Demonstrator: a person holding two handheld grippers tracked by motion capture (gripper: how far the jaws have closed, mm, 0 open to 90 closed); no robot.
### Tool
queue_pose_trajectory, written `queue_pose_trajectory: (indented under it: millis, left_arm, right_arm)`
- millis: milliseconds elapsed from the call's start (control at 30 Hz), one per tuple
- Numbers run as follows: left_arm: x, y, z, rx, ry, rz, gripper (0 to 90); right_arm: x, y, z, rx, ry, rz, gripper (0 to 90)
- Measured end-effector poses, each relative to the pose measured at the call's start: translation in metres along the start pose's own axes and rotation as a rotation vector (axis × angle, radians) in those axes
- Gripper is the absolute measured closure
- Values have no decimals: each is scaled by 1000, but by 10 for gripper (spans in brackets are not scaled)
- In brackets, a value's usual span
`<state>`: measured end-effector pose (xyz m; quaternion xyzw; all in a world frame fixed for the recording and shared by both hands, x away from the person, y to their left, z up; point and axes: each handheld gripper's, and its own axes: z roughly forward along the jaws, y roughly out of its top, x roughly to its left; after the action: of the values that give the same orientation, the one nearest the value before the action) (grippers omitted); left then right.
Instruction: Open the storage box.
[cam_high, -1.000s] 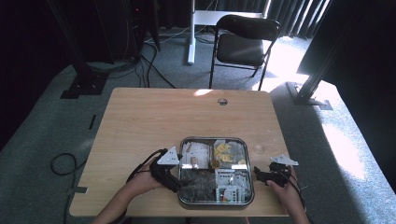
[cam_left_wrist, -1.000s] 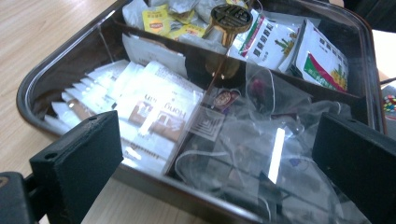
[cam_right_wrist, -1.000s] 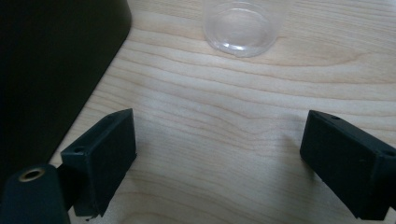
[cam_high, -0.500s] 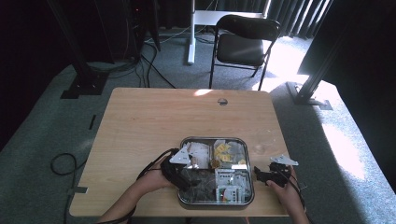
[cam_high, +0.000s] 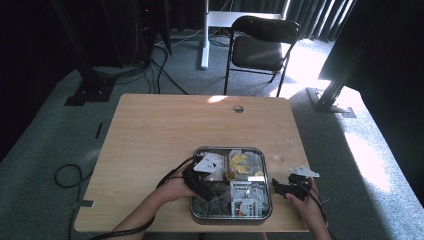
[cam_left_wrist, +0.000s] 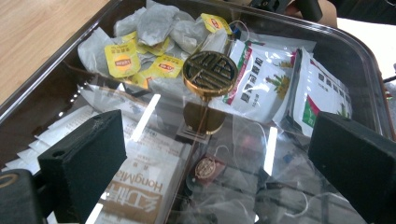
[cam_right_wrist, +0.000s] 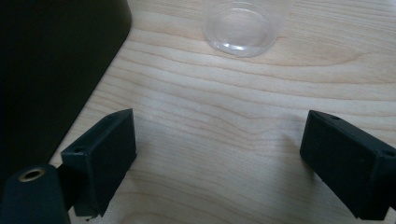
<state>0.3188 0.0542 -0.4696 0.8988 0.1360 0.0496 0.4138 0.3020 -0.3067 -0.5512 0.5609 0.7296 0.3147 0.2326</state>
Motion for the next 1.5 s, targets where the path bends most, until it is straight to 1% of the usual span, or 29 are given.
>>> queue_pose_trajectory:
  millis: [100, 200, 233, 267, 367, 400, 433, 467, 533, 567, 633, 667, 700, 733, 800, 833, 900, 933, 1000, 1033, 1067, 1133, 1200, 1267, 1300, 1400, 1433, 1500]
  left_arm:
    - [1, 3, 2, -4, -3, -9, 42]
    - [2, 5, 7, 2, -6, -7, 43]
    - [2, 6, 8, 14, -10, -1, 43]
    - [1, 7, 9, 13, -14, 1, 61]
    - [2, 11, 12, 9, -16, -1, 68]
    - [2, 12, 13, 6, -21, -1, 109]
    - [2, 12, 14, 4, -15, -2, 109]
    - [2, 14, 17, 4, -19, -6, 143]
    - [2, 14, 18, 12, -13, -3, 167]
    - [1, 15, 19, 14, -15, 4, 167]
    - [1, 16, 21, 11, -20, 5, 169]
    - [0, 17, 22, 16, -16, 6, 202]
    - [0, 18, 23, 14, -10, 6, 215]
    - [0, 19, 25, 21, -13, 6, 215]
    - [0, 21, 30, 42, 16, 9, 293]
    - [0, 21, 30, 42, 16, 9, 314]
    - [1, 21, 32, 45, 13, 5, 314]
    - [1, 22, 32, 37, 14, 2, 379]
    - [2, 22, 32, 25, 13, 0, 438]
    - [2, 21, 32, 19, 19, 7, 461]
    - [2, 21, 33, 19, 15, 11, 486]
    - [3, 21, 34, 22, 17, 9, 488]
    - [3, 21, 34, 17, 7, -1, 489]
    - [3, 22, 34, 14, 10, 0, 490]
    - [3, 22, 34, 10, 0, -4, 508]
    - [2, 23, 36, 14, -6, -8, 512]
    - [2, 22, 37, 14, -1, -2, 521]
    - [1, 22, 38, 16, -3, -3, 536]
  right_arm:
    - [0, 0, 0, 0, 0, 0, 99]
    - [0, 0, 0, 0, 0, 0, 100]
    - [0, 0, 0, 0, 0, 0, 99]
    - [0, 0, 0, 0, 0, 0, 99]
    - [0, 0, 0, 0, 0, 0, 99]
    - [0, 0, 0, 0, 0, 0, 99]
    - [0, 0, 0, 0, 0, 0, 99]
    - [0, 0, 0, 0, 0, 0, 100]
    - [0, 0, 0, 0, 0, 0, 100]
    - [0, 0, 0, 0, 0, 0, 100]
    - [0, 0, 0, 0, 0, 0, 99]
    - [0, 0, 0, 0, 0, 0, 100]
    - [0, 0, 0, 0, 0, 0, 100]
    - [0, 0, 0, 0, 0, 0, 100]
    - [0, 0, 0, 0, 0, 0, 100]
    - [0, 0, 0, 0, 0, 0, 100]
    - [0, 0, 0, 0, 0, 0, 100]
    - [0, 0, 0, 0, 0, 0, 100]
    - [0, 0, 0, 0, 1, -1, 100]
    - [0, -1, -1, 0, 2, -1, 100]
    - [0, -1, -1, -1, 2, -2, 100]
    - [0, -1, -1, 0, 2, -2, 100]
    - [0, -1, -1, -1, 2, -2, 100]
    - [0, -1, -1, 0, 2, -2, 100]
    - [0, -1, -1, -1, 2, -2, 100]
    - [0, -1, -1, 0, 2, -2, 100]
    - [0, -1, -1, -1, 2, -2, 100]
    - [0, -1, -1, 0, 2, -2, 100]
